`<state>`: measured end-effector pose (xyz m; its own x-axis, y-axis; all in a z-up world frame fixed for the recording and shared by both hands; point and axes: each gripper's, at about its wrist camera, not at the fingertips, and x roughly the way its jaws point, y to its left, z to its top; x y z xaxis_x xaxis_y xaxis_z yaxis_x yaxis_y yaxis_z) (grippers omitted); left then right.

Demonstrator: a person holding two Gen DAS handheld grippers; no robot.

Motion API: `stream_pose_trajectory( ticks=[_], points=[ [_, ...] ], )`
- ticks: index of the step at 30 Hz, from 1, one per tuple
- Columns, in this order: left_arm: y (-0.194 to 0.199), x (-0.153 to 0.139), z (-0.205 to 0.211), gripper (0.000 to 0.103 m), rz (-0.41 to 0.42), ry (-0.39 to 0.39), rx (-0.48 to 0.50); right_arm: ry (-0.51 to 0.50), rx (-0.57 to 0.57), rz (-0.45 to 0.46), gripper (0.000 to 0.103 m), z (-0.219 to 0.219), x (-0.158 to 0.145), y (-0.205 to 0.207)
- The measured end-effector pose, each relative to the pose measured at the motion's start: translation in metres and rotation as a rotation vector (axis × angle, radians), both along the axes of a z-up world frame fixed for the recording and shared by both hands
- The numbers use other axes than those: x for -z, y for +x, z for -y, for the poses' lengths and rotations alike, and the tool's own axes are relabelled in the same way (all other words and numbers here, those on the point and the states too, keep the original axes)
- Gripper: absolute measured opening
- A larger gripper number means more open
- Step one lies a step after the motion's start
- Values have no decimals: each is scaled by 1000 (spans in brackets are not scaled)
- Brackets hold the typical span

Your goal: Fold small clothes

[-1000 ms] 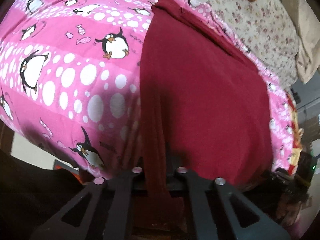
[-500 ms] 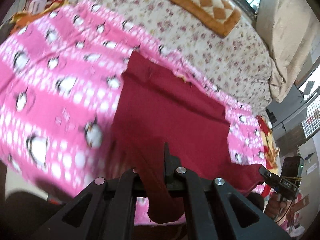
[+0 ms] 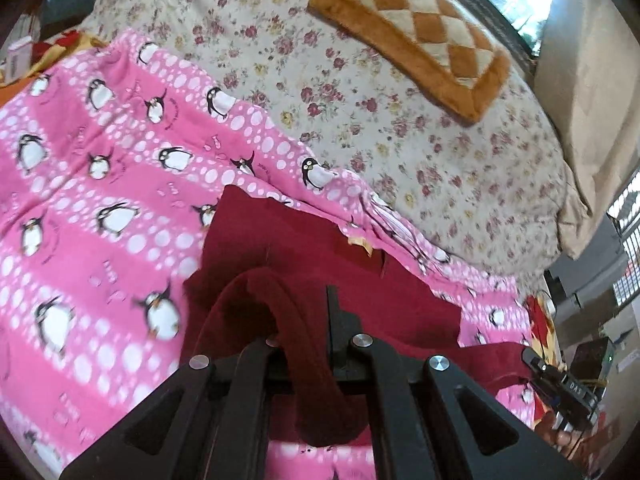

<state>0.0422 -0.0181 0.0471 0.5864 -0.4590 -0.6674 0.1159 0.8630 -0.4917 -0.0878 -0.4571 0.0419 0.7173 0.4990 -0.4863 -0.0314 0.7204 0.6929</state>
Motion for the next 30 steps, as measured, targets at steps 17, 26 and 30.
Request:
stream_pose_trajectory(
  ticks=[17,26,30],
  points=[
    [113,68,19,0,-68,-12,7,-94,74,-133,7,19,68,131],
    [122,69,17,13,-75,-28,38,-59,129,-192,17,23,104,160],
    [113,50,2,50,5,-62,-24,-104,156,-138,61,18,81,141]
  ],
)
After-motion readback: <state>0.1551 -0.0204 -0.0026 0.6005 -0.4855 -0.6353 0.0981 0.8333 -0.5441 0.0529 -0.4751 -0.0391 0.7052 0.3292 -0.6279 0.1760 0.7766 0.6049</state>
